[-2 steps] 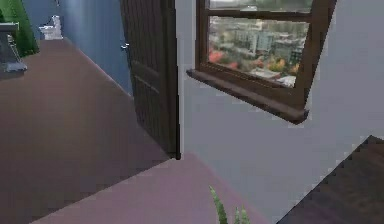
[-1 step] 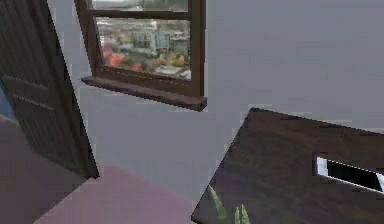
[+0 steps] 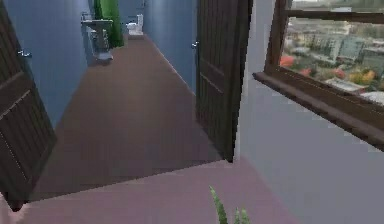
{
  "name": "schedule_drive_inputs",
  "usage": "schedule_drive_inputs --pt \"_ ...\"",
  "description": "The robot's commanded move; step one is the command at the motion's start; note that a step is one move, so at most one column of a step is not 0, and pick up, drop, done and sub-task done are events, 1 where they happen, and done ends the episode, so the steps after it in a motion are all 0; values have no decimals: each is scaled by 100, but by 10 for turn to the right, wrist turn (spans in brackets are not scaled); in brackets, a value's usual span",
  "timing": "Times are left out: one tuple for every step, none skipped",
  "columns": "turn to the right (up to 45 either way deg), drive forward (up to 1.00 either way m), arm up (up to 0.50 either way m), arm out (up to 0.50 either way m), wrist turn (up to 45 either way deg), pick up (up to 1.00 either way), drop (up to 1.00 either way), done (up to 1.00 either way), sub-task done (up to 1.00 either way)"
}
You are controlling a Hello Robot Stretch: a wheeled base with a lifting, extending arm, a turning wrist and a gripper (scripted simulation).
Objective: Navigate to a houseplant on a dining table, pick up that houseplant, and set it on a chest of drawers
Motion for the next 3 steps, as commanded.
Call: schedule_drive_inputs --pt "-450 0 0 0 0 0 0 0 0" --pt "-180 0 0 0 0 0 0 0 0" --pt "450 0 0 0 0 0 0 0 0"
